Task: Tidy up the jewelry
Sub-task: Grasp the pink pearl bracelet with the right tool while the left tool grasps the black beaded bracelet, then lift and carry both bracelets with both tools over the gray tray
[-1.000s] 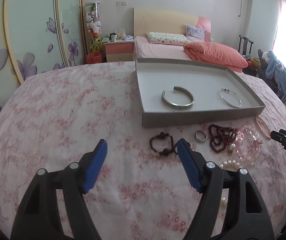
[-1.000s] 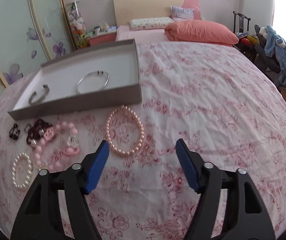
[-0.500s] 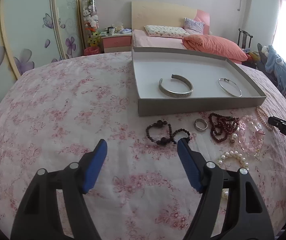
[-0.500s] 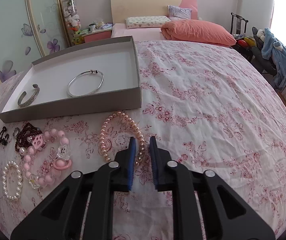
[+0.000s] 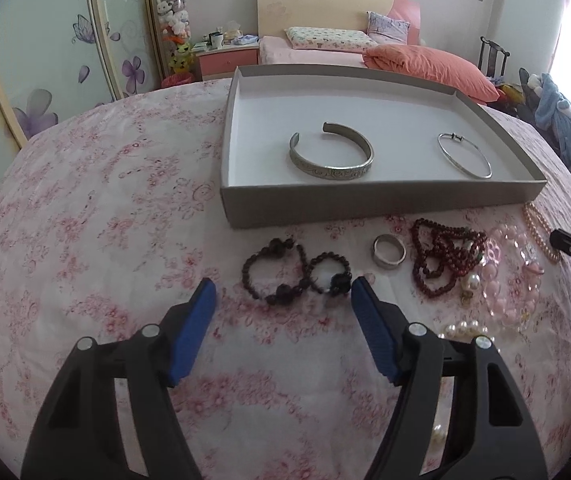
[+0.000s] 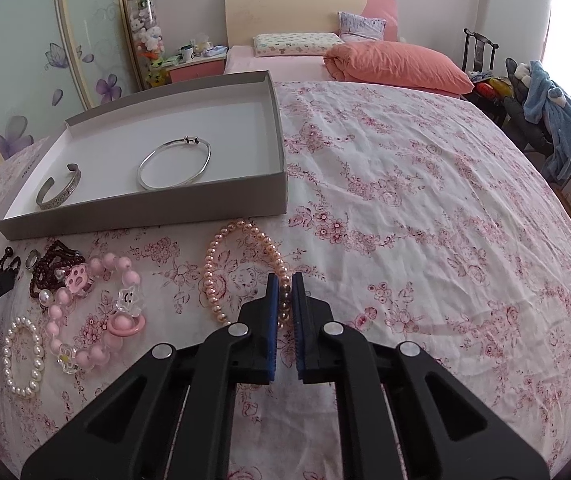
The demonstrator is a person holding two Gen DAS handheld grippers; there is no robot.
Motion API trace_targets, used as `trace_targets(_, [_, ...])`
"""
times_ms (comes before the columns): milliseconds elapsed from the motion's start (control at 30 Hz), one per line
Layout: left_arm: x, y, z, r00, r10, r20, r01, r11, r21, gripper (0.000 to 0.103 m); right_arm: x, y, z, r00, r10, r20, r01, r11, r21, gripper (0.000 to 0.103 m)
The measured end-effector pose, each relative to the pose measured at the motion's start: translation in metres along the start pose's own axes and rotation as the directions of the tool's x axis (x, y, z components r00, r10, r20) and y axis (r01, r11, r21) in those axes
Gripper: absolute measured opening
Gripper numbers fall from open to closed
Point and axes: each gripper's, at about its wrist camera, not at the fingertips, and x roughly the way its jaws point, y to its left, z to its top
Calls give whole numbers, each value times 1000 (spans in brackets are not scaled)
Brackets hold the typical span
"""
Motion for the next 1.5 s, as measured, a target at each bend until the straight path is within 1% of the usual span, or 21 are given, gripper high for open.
trace_targets(67, [2,-2,4,1000,-12,0,12,1000,-11,66,0,0,0,1000,0,0,0,1000,0,8])
trace_targets(100, [3,-4,5,1000,-15,2,15,1000,-13,63,0,0,0,1000,1,0,-1,1000,1,8])
trace_targets(133, [3,-5,6,1000,-11,5,12,1000,-13,55,0,-1,0,1000,3,0,-3,1000,3,8])
trace_targets(167, [4,-6,6,1000,9,12,-8,1000,-6,50,0,-1,0,1000,5,0,-5,1000,4,8])
trace_targets(200, [4,-6,6,999,27,19,-27,1000,1,40,0,-1,0,1000,6,-1,-6,1000,5,8])
trace_targets(233, [4,-5,7,999,27,23,-27,1000,0,30,0,-1,1,1000,7,-1,-7,1000,6,8])
trace_targets(300, [2,1,6,1000,22,22,-22,1000,-19,21,0,-1,1,1000,9,-1,-8,1000,7,8])
trace_targets(333, [1,5,6,1000,13,21,-13,1000,-29,18,0,-1,1,1000,9,-1,-9,1000,7,8])
trace_targets(433, [-3,17,1,1000,4,24,-3,999,-42,15,0,-1,1,1000,10,-1,-10,1000,8,8])
trace_targets(567, [-7,30,-7,999,-23,38,24,999,-41,15,0,-1,1,1000,12,-1,-12,1000,10,8])
trace_targets(667, [-7,30,-8,999,-31,38,33,998,-47,15,0,-1,1,1000,11,-1,-11,1000,10,8])
trace_targets(767, [-7,27,-8,999,-22,35,23,999,-36,15,0,-1,1,1000,11,-2,-11,1000,10,8])
trace_targets(900, [-6,26,-7,999,-24,35,25,999,-38,18,0,-1,1,1000,11,-2,-11,1000,10,8])
trace_targets(1167, [-6,25,-7,999,-17,34,19,999,-32,18,0,-1,1,1000,12,-2,-12,1000,11,8])
trace_targets(1367, [-6,25,-7,999,-13,36,14,999,-31,13,-1,-3,1,1000,28,1,-28,999,16,7])
trace_targets(1400, [-6,25,-7,999,-11,38,12,999,-31,13,-3,-3,1,999,34,8,-35,999,18,7])
trace_targets(1467, [-8,27,-9,999,-16,42,17,999,-41,12,-14,-1,-1,997,46,57,-47,999,16,7])
trace_targets(1500, [-11,28,-10,999,-29,46,32,998,-52,11,-20,1,-2,995,62,79,-63,998,13,7])
